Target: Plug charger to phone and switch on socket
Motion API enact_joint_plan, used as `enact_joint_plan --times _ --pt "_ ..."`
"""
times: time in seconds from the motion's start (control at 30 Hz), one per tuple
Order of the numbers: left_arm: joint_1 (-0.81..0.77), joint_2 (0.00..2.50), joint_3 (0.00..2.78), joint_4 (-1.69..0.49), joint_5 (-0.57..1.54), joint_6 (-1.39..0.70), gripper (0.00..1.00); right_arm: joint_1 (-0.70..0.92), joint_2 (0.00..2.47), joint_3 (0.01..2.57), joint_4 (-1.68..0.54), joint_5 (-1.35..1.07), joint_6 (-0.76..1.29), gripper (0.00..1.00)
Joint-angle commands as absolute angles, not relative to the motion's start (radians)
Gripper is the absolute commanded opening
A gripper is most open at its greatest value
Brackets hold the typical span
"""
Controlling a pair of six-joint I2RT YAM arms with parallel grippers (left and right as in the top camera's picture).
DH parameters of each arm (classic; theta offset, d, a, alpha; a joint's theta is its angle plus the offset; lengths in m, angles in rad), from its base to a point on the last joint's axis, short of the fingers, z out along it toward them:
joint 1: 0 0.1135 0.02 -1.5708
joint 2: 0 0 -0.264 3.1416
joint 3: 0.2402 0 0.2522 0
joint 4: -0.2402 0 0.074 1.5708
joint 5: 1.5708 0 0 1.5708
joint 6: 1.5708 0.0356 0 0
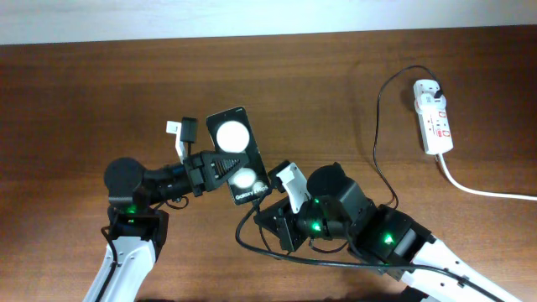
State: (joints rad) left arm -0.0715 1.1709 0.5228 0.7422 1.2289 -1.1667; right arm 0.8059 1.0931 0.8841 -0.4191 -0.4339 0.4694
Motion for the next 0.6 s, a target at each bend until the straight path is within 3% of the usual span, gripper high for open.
enact_joint_plan --times 0.0,0.17,0.23,0.3,0.4,0.47,0.57 --pt "-0.109 1.158 0.506 0.733 1.441 -1.146 0.0 0.79 1.076 0.936 -0.363 -0.328 0.46 0.11" --pt "-0.109 1.158 0.506 0.732 1.294 -1.147 0.0 0.79 0.885 0.937 -0.567 -0.32 0.397 0.47" --pt "-0.109 1.158 0.506 0.703 1.232 -1.15 0.0 0.808 0.838 0.937 -0.642 -0.241 0.397 0.48" --pt "-0.109 1.158 0.506 0.628 1.17 -1.15 0.0 0.9 0.874 0.937 -0.688 -0.063 0.398 0.59" --pt "-0.109 1.158 0.506 0.589 1.162 -1.15 0.0 1.067 1.028 0.937 -0.628 0.133 0.401 0.59" --pt "-0.109 1.158 0.506 0.588 1.163 -1.15 0.0 1.096 1.108 0.937 -0.589 0.199 0.462 0.55" --pt "-0.109 1.158 0.506 0.589 1.171 -1.15 0.0 1.093 1.134 0.937 -0.528 0.2 0.461 0.37"
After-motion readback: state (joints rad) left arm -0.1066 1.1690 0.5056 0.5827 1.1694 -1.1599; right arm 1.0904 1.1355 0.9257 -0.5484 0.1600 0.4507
